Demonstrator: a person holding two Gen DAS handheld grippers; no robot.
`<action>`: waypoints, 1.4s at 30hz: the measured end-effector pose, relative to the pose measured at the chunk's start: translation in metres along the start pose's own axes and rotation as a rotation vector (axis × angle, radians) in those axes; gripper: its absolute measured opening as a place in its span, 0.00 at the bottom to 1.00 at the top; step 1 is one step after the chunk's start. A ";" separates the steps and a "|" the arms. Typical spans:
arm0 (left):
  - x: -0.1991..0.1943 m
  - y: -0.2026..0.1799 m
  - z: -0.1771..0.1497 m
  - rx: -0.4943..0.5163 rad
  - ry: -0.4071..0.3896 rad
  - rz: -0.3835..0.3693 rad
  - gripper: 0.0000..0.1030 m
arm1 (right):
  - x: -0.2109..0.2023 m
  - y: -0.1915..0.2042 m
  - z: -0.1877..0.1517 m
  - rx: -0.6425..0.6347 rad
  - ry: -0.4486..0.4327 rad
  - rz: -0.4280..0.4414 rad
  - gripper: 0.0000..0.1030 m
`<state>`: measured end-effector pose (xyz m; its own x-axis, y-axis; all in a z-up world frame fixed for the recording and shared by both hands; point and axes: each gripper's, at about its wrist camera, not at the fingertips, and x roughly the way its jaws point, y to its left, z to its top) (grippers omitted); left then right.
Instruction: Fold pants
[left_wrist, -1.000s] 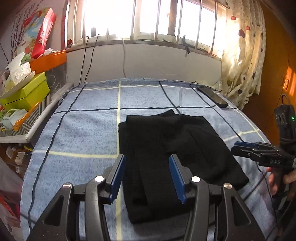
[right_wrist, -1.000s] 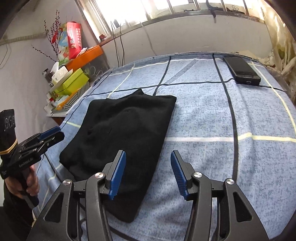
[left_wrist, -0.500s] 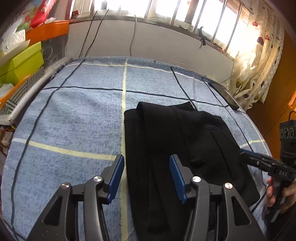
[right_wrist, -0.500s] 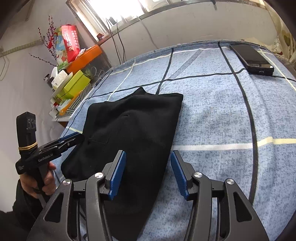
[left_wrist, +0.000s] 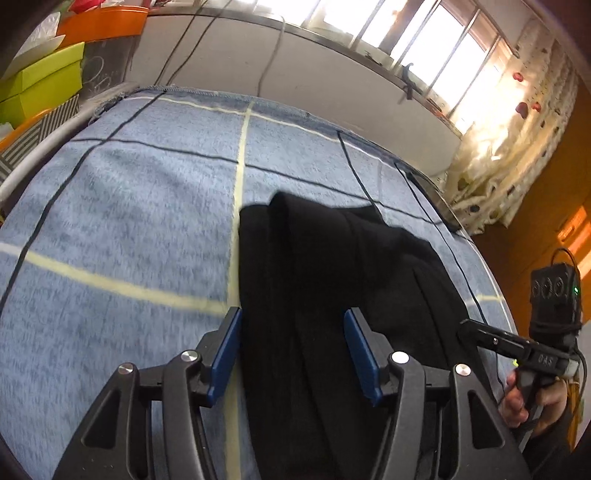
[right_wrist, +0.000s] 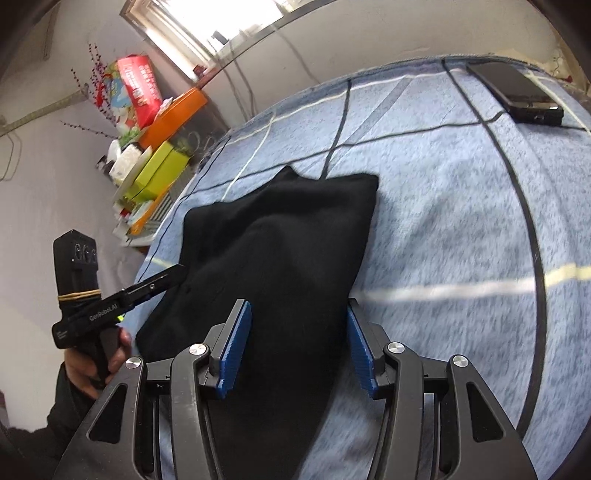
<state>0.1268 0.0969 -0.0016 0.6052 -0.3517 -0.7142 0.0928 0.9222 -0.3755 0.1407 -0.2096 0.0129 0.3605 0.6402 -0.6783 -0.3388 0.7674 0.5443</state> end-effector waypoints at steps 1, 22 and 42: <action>-0.002 0.000 -0.003 -0.002 0.001 -0.008 0.58 | -0.001 -0.001 -0.002 0.002 0.006 0.012 0.51; 0.000 0.001 0.000 -0.045 0.046 -0.092 0.57 | 0.004 -0.009 0.003 0.053 0.017 0.058 0.35; -0.039 -0.032 0.014 0.030 -0.056 -0.041 0.22 | -0.027 0.036 0.016 -0.038 -0.073 0.053 0.14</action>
<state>0.1110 0.0835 0.0462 0.6438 -0.3801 -0.6641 0.1410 0.9120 -0.3853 0.1331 -0.1987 0.0586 0.4032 0.6818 -0.6104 -0.3911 0.7314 0.5586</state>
